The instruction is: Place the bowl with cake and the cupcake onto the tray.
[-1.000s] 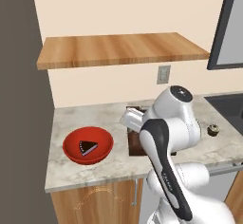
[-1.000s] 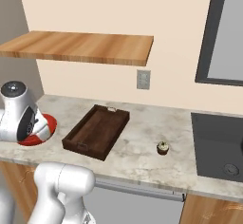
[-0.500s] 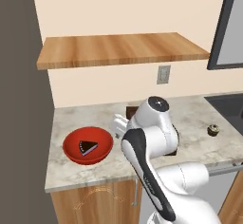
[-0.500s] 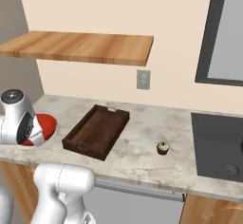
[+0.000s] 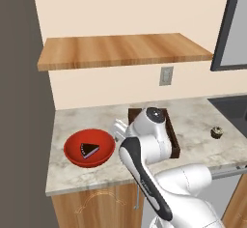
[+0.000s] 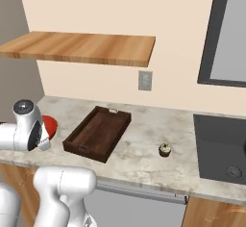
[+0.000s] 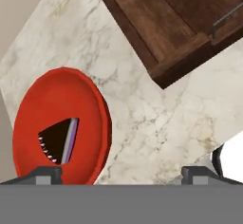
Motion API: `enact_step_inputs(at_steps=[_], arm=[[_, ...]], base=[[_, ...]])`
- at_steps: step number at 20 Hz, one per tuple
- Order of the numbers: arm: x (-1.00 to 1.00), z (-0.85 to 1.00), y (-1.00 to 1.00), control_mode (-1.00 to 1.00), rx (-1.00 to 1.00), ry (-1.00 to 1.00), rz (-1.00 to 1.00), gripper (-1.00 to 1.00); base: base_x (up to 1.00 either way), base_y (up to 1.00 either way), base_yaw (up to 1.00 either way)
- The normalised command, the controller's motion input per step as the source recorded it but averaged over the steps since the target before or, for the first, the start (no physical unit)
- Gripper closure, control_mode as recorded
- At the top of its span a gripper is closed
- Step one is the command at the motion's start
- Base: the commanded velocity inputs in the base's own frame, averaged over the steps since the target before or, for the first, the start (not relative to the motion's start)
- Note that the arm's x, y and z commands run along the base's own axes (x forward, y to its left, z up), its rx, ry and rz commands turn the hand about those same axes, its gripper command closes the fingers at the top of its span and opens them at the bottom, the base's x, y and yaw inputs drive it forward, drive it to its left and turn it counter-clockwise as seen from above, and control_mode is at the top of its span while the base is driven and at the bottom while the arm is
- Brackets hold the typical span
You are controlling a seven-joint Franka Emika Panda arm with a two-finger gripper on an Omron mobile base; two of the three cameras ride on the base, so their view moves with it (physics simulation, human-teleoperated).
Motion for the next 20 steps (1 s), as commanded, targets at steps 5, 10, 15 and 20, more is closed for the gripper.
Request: enact_step_inputs(at_steps=[5, 10, 15, 20], arm=[[0.38, -0.27, 0.37, -1.00, 0.00, 0.03, 0.00, -1.00], [0.45, -0.29, 0.30, -1.00, 0.00, 0.06, 0.00, -1.00], [0.43, -0.29, 0.17, -1.00, 0.00, 0.07, 0.00, -1.00], [0.17, -0.30, 0.05, -1.00, 0.00, 0.06, 0.00, -1.00]], base=[[0.00, 0.00, 0.00], [0.00, 0.00, 0.00], [0.00, 0.00, 0.00], [0.00, 0.00, 0.00]])
